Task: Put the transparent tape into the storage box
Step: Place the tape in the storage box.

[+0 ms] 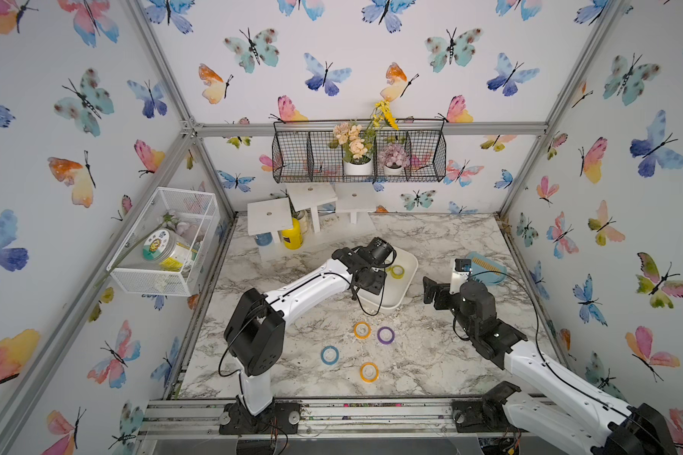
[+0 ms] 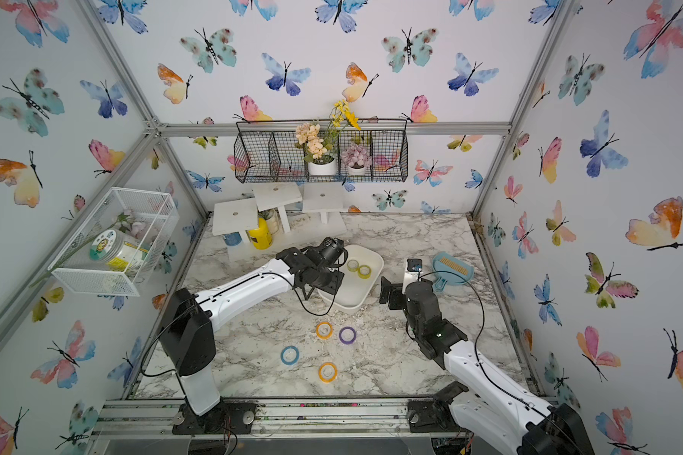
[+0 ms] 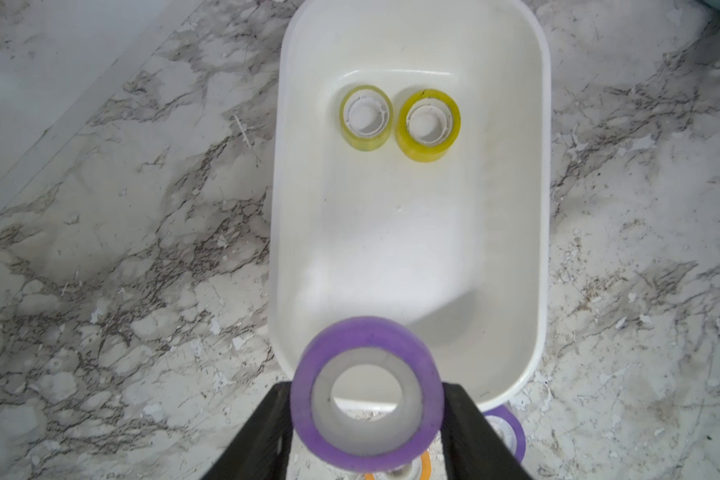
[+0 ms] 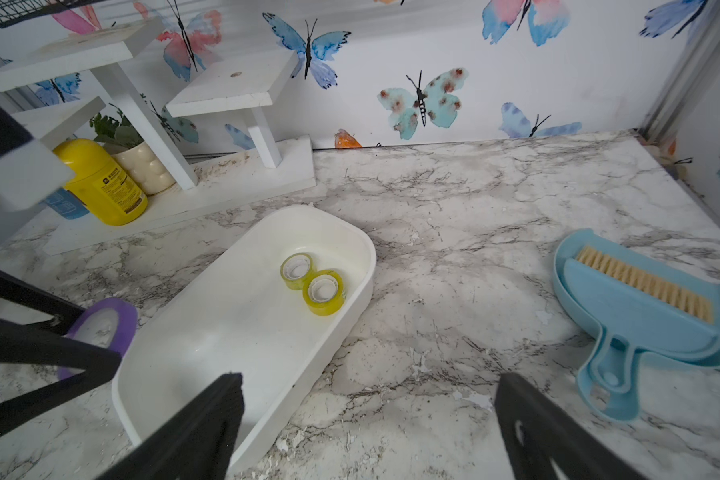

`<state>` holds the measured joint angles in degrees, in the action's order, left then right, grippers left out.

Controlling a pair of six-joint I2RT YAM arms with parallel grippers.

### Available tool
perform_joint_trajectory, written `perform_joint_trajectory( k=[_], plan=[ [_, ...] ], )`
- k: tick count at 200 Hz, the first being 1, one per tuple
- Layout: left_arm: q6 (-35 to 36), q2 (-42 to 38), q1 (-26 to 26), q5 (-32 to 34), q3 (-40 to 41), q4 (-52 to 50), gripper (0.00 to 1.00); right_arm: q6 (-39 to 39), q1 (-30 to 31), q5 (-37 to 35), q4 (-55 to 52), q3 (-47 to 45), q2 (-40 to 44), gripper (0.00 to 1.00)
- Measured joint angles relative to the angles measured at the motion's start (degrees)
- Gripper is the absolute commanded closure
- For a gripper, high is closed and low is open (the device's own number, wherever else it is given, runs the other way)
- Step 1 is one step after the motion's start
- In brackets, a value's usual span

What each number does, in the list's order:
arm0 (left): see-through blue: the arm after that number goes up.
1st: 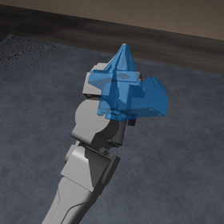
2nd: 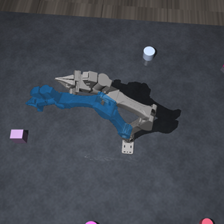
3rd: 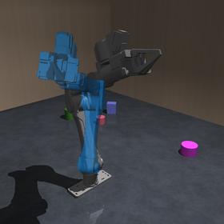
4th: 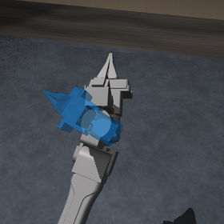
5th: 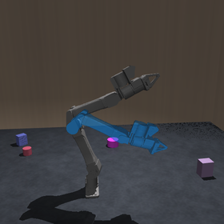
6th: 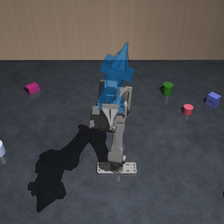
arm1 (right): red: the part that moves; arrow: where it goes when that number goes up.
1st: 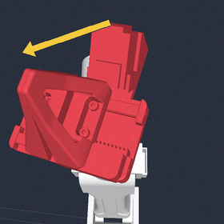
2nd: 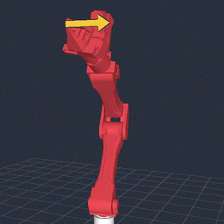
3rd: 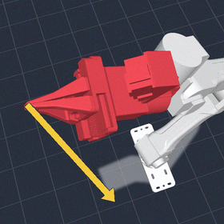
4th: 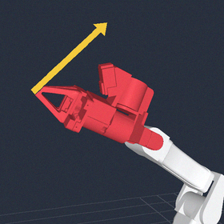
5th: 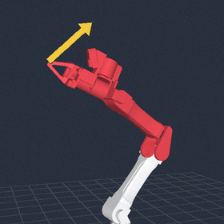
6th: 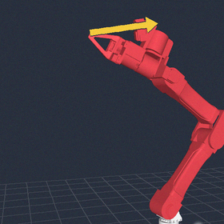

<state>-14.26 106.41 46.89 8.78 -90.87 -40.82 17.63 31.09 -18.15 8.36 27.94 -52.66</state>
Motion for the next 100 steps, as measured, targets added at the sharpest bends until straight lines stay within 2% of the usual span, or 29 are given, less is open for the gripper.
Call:
perform_joint_trajectory(
  k=[48, 100],
  plan=[
    [1.25, 9.11, 0.00, 0.63, -7.52, 1.60, 0.45, 0.90, 0.00, -3.87, -0.02, -2.47, 6.21, 0.00],
    [1.84, 17.22, -0.02, 2.08, -11.26, 4.44, 0.44, 1.03, 0.00, -4.57, 0.00, -3.02, 6.67, 0.00]
  ],
)
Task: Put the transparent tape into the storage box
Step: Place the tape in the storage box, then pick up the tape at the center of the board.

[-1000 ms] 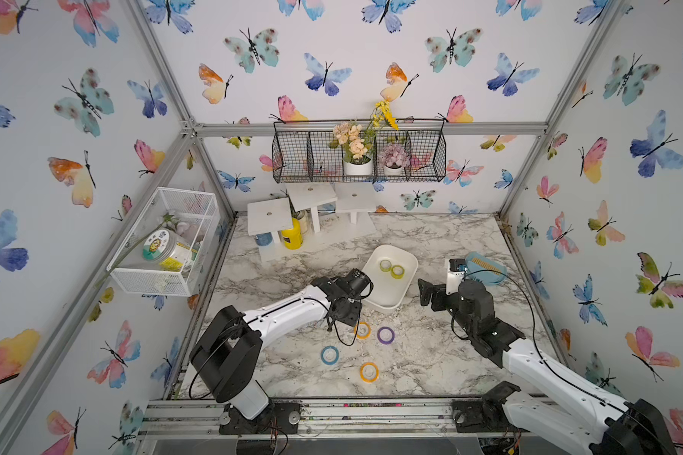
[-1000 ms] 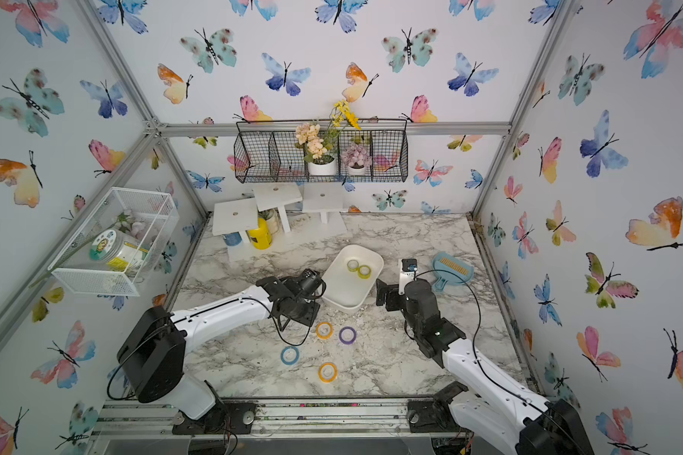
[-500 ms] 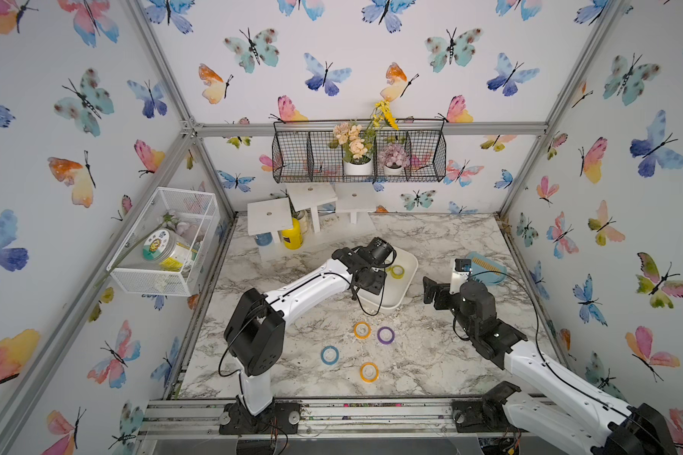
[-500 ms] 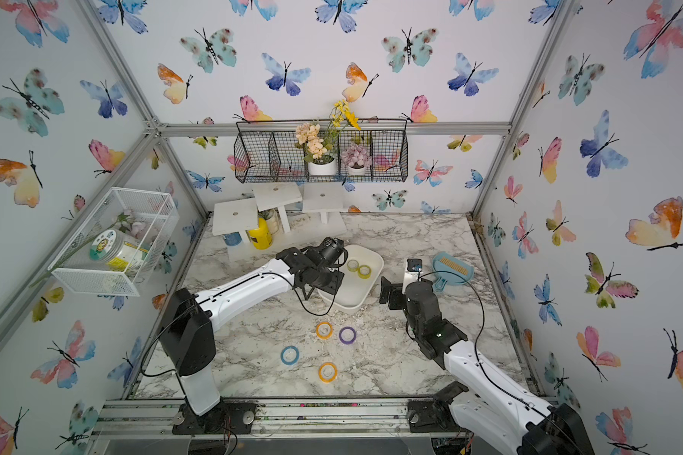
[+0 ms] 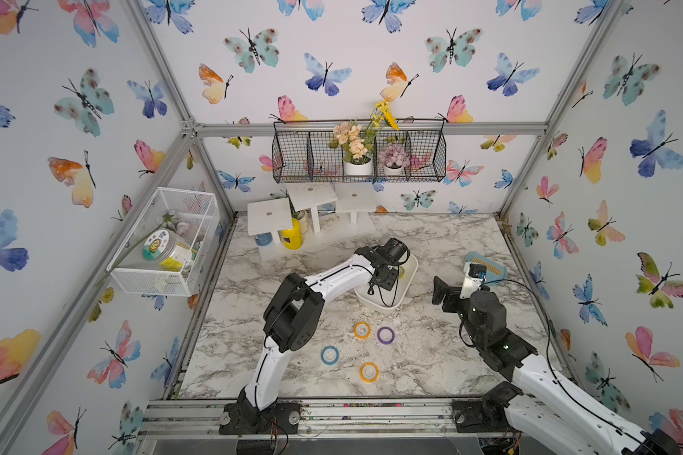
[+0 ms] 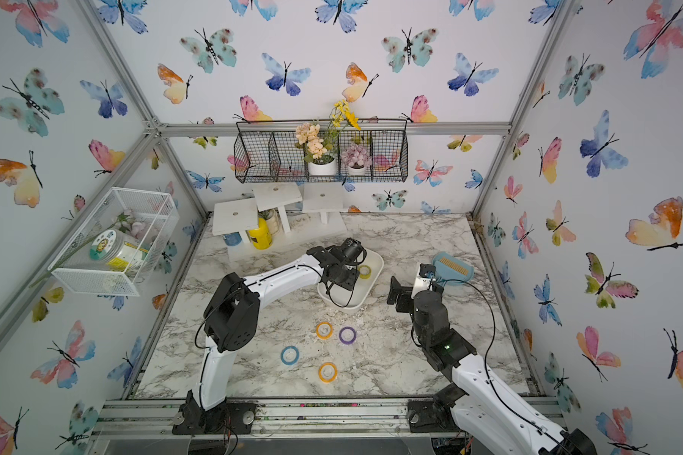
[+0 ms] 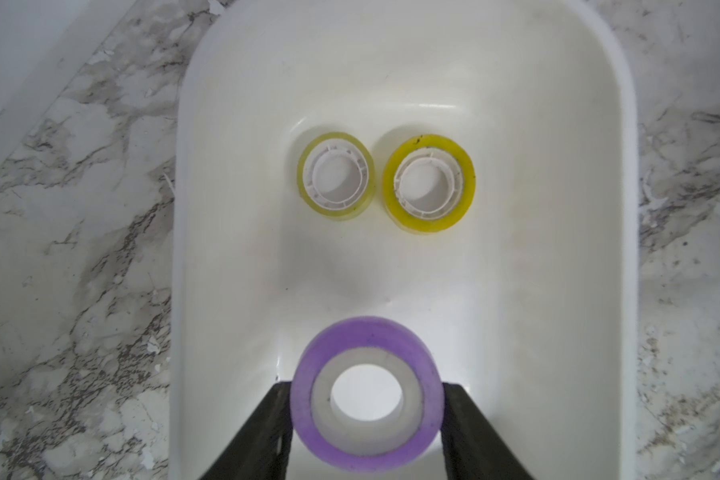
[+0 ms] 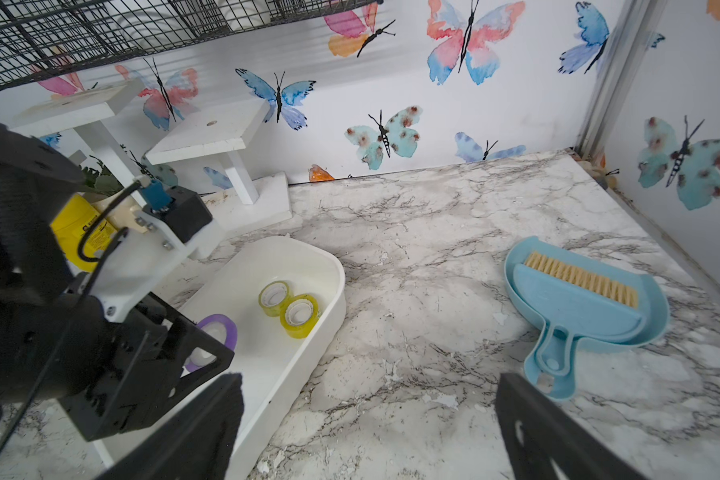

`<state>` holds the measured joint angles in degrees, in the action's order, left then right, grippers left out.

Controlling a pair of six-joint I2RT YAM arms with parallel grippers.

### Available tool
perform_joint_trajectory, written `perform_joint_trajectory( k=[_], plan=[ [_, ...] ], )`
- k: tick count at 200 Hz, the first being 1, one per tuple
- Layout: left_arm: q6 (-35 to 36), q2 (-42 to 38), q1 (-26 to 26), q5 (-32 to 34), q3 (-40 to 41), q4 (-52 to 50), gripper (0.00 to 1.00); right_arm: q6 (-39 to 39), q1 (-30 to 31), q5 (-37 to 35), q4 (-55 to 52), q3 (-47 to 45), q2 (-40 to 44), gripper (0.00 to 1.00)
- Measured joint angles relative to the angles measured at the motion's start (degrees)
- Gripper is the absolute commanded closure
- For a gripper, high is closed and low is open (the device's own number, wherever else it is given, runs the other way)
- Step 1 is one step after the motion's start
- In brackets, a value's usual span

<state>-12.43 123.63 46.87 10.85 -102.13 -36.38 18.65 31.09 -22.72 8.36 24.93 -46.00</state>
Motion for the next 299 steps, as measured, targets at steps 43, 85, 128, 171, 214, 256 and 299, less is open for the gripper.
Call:
perform_joint_trajectory(
  k=[43, 85, 128, 171, 214, 256, 299],
  plan=[
    [0.04, 3.30, -0.74, 0.28, -1.44, 1.88, 0.44, 0.00, 0.00, 0.00, 0.00, 0.00, -0.11, 0.00],
    [0.07, 4.87, -1.44, 0.26, -2.01, 3.30, 0.40, -0.02, 0.00, 0.00, 0.00, 0.00, -0.13, 0.00],
    [0.48, 5.18, -1.68, 0.26, -2.16, 3.48, 0.28, -0.02, 0.00, 0.02, 0.02, 0.00, -0.44, 0.00],
    [0.59, 4.72, -1.81, -0.15, -3.52, 3.58, 0.26, -0.02, 0.00, 0.02, 0.04, 0.00, -0.92, 0.00],
    [0.20, -4.17, -1.62, -1.97, 0.94, 4.66, 0.17, -0.02, 0.00, 0.11, 0.31, 0.00, -1.92, 0.00],
    [-1.57, -24.63, -1.27, -2.27, 16.26, 9.77, 0.01, 0.42, 0.00, 0.68, 0.24, 0.11, -5.55, 0.01],
    [-4.20, -40.79, -1.11, -1.97, 32.94, 12.13, 0.01, 1.31, 0.00, 2.08, 0.31, 0.63, -7.52, 0.01]
  ],
)
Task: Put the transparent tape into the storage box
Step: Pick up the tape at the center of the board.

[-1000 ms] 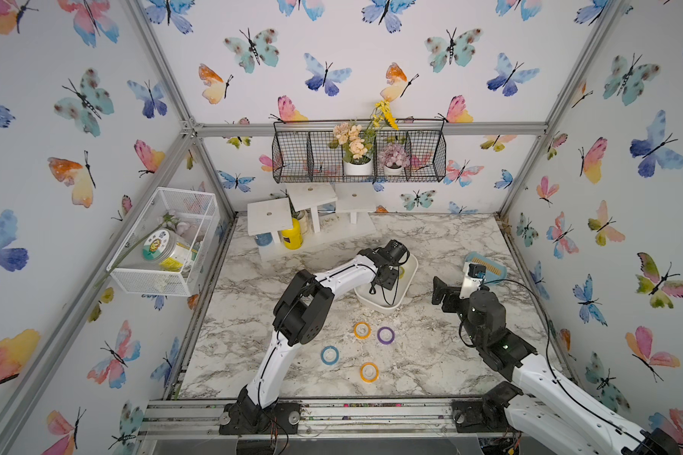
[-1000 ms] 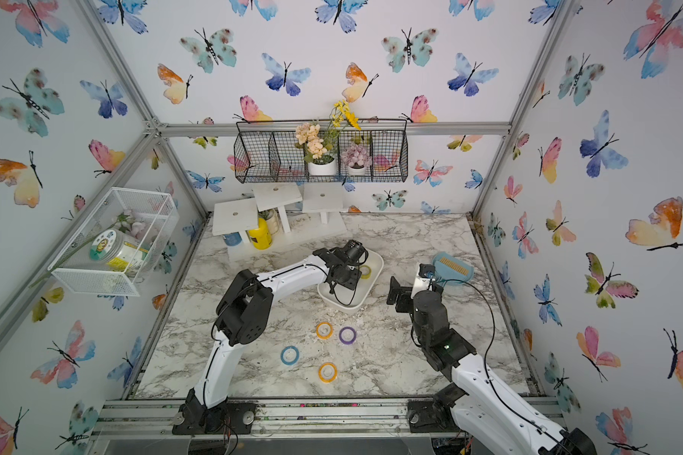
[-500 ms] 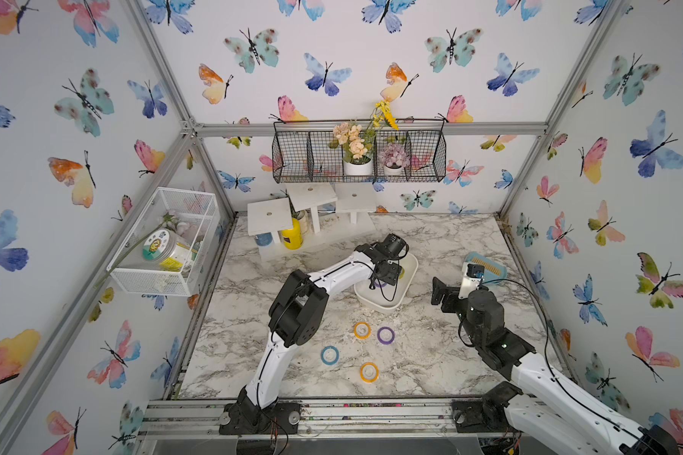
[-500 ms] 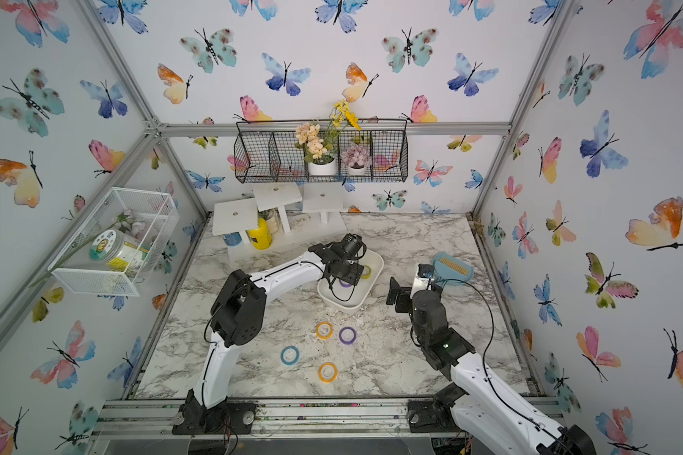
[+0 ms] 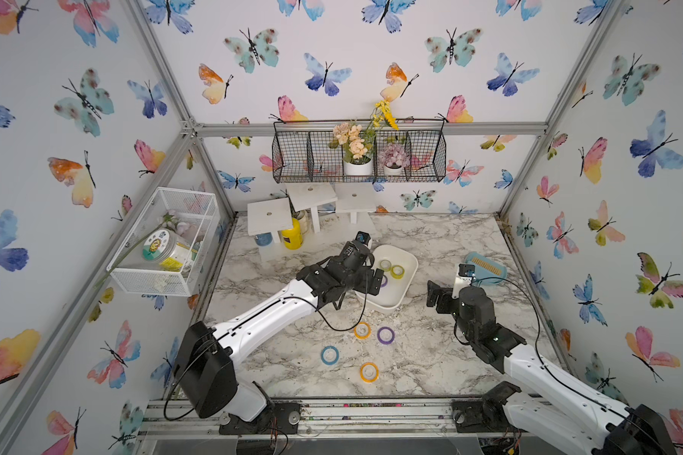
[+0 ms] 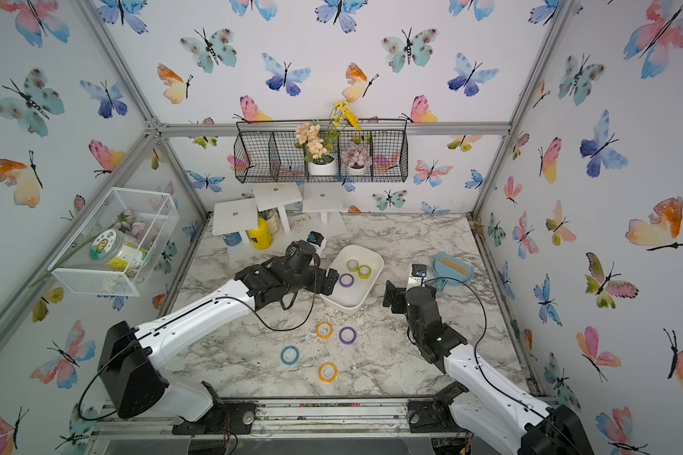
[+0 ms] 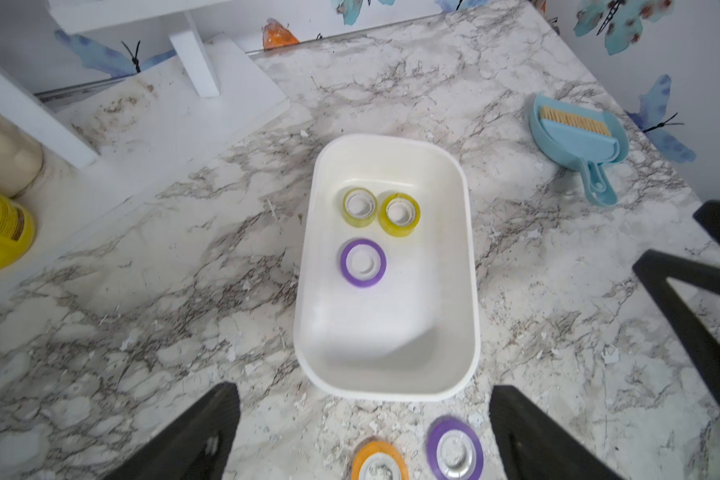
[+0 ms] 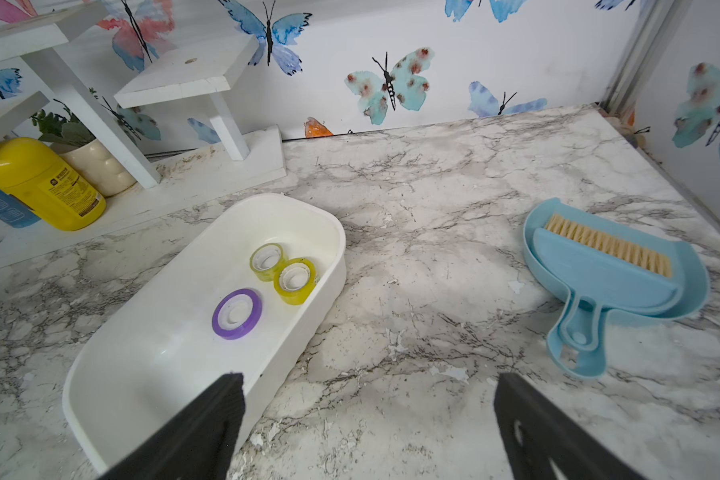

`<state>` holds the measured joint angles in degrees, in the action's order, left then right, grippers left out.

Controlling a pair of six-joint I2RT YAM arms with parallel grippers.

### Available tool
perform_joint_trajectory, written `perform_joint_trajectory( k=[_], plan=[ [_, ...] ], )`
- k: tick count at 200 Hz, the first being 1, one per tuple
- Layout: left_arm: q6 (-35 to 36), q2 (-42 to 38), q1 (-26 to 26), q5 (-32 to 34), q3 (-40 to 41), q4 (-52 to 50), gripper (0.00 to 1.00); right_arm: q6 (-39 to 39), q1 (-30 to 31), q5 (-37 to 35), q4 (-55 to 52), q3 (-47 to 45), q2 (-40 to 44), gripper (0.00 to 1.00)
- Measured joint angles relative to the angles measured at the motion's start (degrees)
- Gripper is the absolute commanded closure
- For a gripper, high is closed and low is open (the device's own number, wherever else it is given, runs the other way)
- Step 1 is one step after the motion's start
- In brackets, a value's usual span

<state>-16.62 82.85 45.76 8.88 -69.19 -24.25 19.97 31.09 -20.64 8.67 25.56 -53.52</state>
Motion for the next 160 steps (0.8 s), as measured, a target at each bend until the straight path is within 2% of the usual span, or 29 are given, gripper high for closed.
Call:
perform_joint_trajectory(
  k=[53, 79, 120, 160],
  plan=[
    [-1.66, -9.86, 0.02, 0.17, 12.28, -3.39, 0.01, -0.07, 0.00, 1.05, 0.50, 0.11, -1.77, 0.01],
    [-2.03, -11.17, 0.02, 0.11, 15.23, -4.55, 0.01, -0.11, 0.00, 1.22, 1.11, 0.13, -2.54, 0.01],
    [-2.86, -7.85, 1.36, -0.22, 17.22, -5.03, 0.01, -0.92, 0.00, 1.20, 3.10, 0.11, -3.28, 0.01],
    [-3.19, 0.15, 4.81, -0.24, 16.83, -5.22, 0.01, -1.16, 0.00, 1.20, 3.85, 0.11, -3.65, 0.01]
  ],
)
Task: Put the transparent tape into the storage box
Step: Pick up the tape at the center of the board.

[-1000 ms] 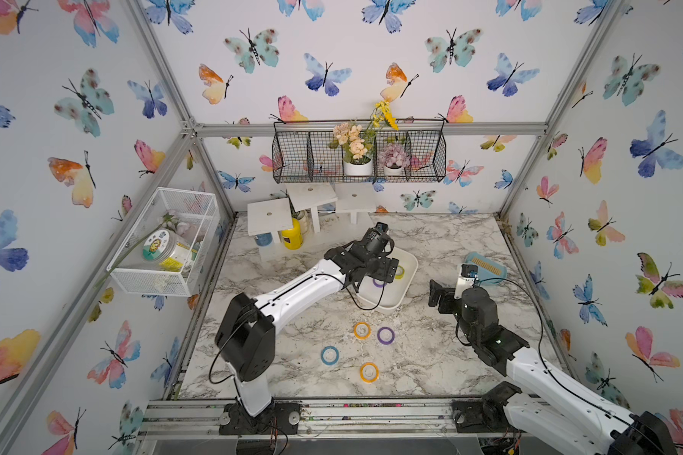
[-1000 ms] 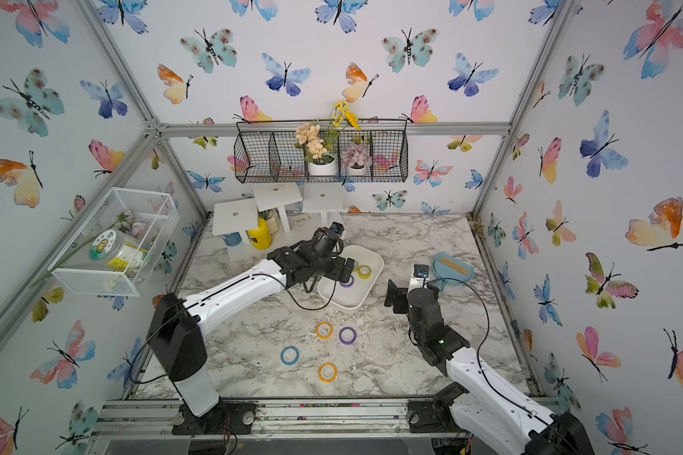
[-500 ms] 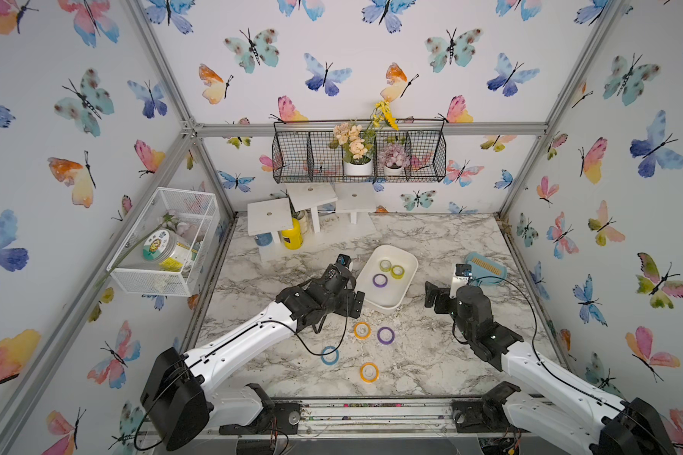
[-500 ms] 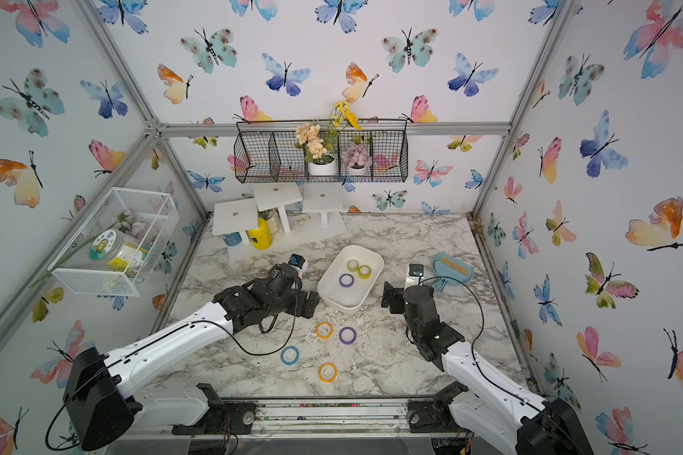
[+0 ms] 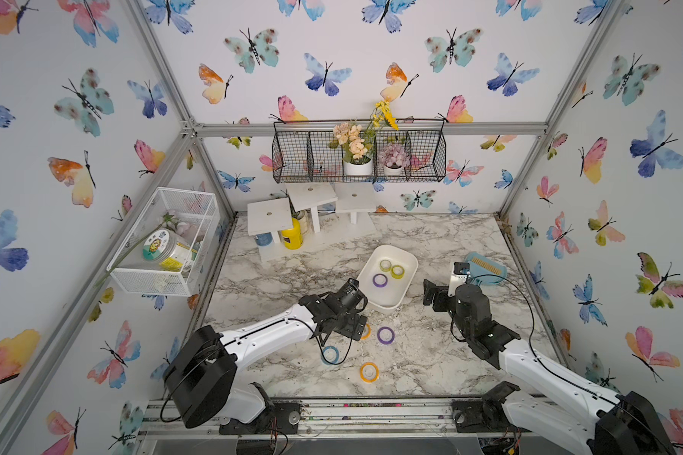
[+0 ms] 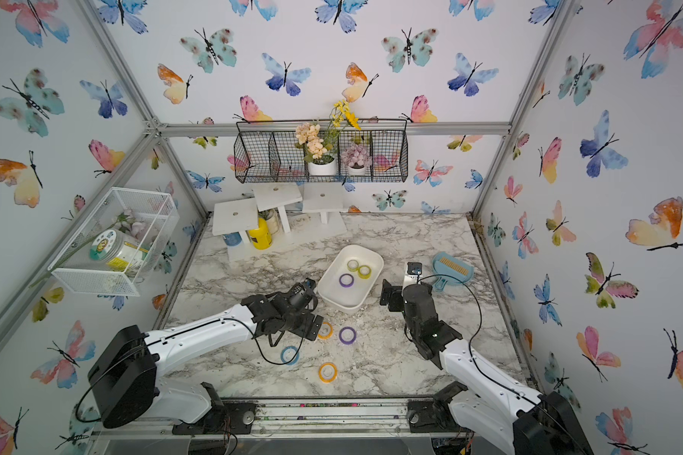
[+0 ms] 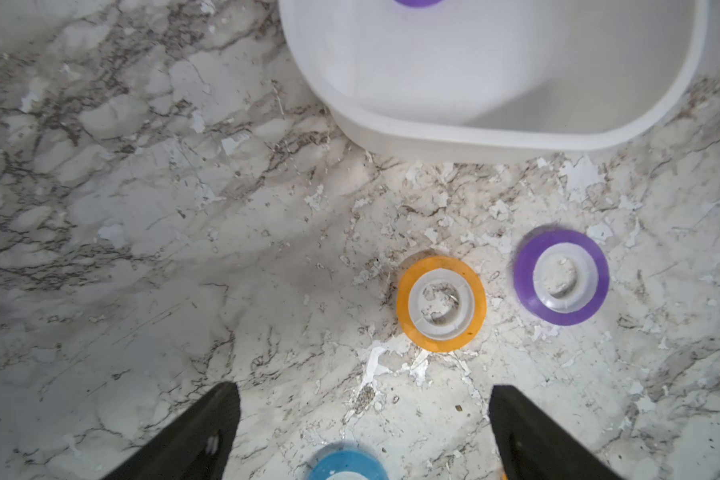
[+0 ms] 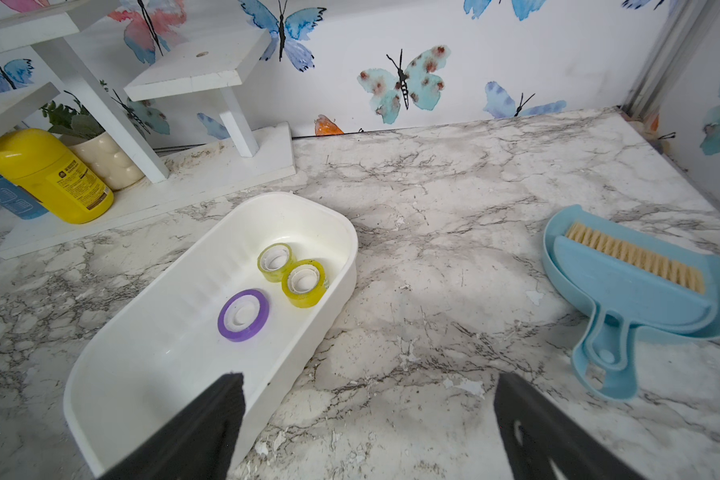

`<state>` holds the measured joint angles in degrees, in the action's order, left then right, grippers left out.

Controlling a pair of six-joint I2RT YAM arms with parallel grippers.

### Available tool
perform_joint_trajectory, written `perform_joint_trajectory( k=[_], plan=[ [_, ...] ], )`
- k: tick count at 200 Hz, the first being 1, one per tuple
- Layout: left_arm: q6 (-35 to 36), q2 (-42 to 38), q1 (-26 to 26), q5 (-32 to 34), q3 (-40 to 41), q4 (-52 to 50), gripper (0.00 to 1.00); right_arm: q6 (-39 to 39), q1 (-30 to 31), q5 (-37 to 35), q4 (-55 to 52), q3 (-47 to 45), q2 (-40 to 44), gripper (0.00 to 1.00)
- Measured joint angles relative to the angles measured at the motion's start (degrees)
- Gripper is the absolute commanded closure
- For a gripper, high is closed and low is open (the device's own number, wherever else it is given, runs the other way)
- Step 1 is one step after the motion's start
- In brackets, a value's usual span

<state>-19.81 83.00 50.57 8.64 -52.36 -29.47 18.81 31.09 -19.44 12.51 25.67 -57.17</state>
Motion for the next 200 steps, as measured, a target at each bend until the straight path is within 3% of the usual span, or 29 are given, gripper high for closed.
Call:
perform_joint_trajectory(
  k=[105, 200],
  plan=[
    [1.36, 13.35, 3.06, -2.82, -6.08, 0.11, 0.06, 0.00, 0.00, -0.07, -0.04, 0.00, 0.07, 0.01],
    [2.10, 18.29, 3.56, -4.70, -8.94, 0.22, 0.20, 0.00, 0.00, -0.07, -0.17, 0.00, 0.31, 0.01]
  ],
)
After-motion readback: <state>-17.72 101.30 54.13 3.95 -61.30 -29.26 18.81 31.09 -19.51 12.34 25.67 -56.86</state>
